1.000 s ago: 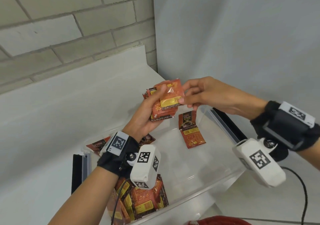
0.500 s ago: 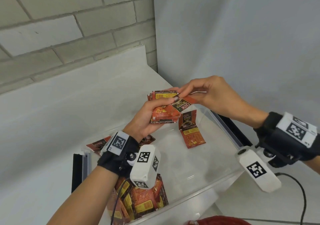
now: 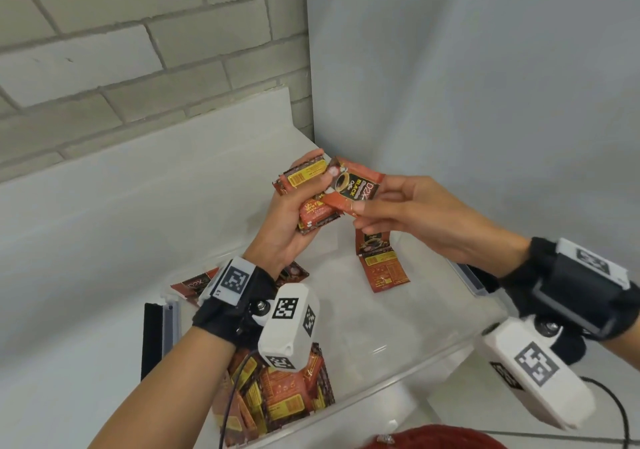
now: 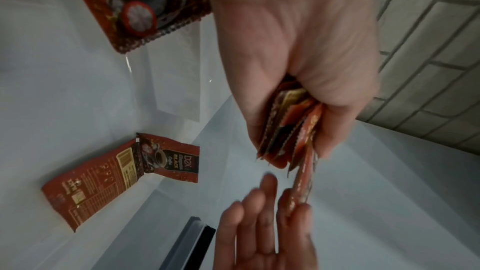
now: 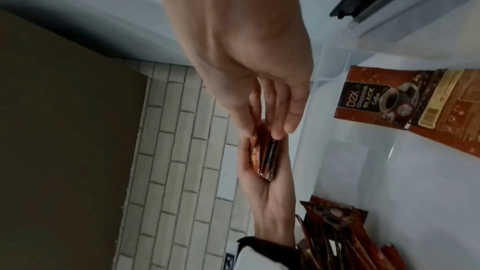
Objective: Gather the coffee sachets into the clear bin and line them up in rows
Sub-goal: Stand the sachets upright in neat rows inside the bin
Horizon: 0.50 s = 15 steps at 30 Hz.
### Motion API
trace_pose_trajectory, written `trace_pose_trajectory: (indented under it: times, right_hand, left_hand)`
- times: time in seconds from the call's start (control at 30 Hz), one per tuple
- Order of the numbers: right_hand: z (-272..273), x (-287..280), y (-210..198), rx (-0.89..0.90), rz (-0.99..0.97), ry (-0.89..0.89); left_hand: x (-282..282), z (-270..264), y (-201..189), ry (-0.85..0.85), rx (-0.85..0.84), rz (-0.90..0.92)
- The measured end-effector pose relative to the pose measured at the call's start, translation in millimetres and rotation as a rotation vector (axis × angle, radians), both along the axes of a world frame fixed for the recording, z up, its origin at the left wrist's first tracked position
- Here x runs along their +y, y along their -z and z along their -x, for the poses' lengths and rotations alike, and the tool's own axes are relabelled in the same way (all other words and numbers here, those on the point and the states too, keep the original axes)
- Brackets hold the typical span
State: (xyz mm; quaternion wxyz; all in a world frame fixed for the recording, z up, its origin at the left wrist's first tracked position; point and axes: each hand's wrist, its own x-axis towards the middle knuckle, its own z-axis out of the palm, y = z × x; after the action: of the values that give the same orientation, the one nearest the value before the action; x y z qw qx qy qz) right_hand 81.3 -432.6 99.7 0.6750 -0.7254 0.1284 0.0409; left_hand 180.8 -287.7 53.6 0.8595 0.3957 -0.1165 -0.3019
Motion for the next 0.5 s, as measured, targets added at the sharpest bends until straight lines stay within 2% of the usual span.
trace_pose_trajectory:
  times: [0.1,0.17,0.23,0.33,0.4,0.5]
  right_hand:
    - [3,-11,-7,-0.053,0.129,0.023]
    - [11,-20,-12,-0.141,0.413,-0.054]
    - [21,-25,-9,-0.218,0.833,-0.209]
    - [31,-20,5,-0.141,1.355,-0.54]
    - [35,-15,18,-0.049,1.551,-0.744]
    - [39,-10,27,-0.005,1.646,-0.891]
  left_hand:
    - [1,0,-2,-0.007,0.001,0.002]
    - [2,-3,-2,-0.048,0.032,-0.006]
    - [3,-5,-2,-0.094,0.064,-0.015]
    - [3,-4,-3,-0.11,0.079,-0.018]
    - [3,-4,-3,-0.106,0.083,-0.021]
    - [4,-3,-4,-0.099,0.076,-0.03]
